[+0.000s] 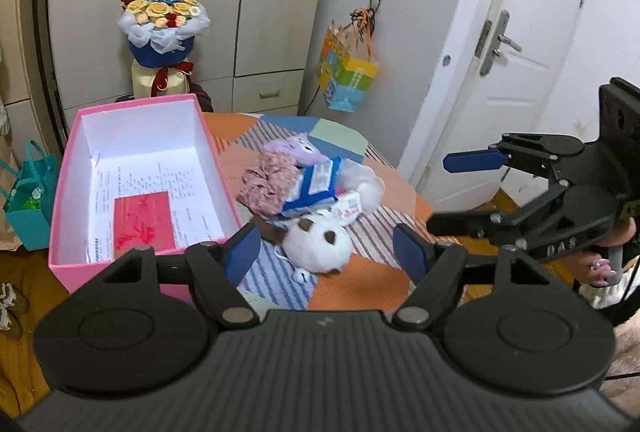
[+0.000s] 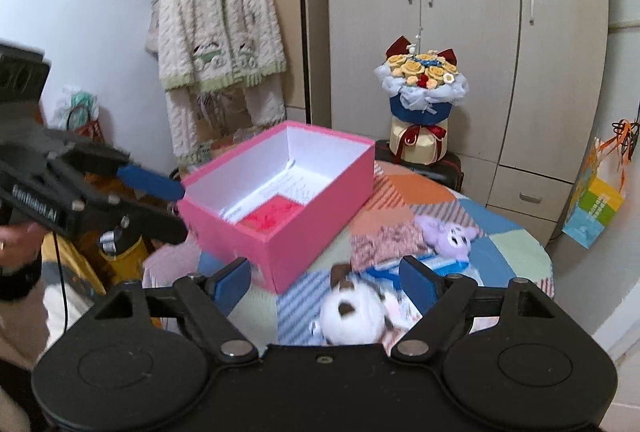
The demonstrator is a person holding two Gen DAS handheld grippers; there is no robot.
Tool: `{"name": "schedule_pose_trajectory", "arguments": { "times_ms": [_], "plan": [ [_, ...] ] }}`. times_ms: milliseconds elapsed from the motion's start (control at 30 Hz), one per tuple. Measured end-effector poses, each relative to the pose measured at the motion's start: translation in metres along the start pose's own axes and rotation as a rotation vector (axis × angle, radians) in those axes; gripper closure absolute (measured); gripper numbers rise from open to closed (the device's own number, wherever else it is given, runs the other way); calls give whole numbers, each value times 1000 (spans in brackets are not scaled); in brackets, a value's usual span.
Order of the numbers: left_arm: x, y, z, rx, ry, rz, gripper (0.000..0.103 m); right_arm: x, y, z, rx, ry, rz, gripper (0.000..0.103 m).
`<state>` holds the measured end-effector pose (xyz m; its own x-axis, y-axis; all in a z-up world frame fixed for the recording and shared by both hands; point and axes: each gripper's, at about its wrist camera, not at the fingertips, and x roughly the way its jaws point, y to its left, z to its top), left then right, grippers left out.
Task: Organize soft objects
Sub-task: 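Lower the left tool onto the white plush toy and grasp it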
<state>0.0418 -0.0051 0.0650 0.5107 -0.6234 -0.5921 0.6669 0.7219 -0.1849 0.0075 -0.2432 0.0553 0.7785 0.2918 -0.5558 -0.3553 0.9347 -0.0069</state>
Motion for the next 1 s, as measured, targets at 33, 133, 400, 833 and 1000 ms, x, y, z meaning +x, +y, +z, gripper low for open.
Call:
{"name": "schedule_pose_trajectory", "arguments": {
  "times_ms": [33,133,400,833,1000],
  "plan": [
    [2,-5,-3,7,5,4,26,-3,1,-6,-13,4,0,18],
    [8,-18,-11,30,14,11,22,-10,3,-24,-51,12,11,16],
    [46,-37,-37,51,-11,32,18,5,3,-68,-141,12,51,12],
    [119,-8,-48,-150,-60,81,19,81,-28,-115,-172,-130,54,12],
    [150,-5,-55,-183,-33,127,19,111,-32,-121,-193,-104,55,12]
  ]
}}
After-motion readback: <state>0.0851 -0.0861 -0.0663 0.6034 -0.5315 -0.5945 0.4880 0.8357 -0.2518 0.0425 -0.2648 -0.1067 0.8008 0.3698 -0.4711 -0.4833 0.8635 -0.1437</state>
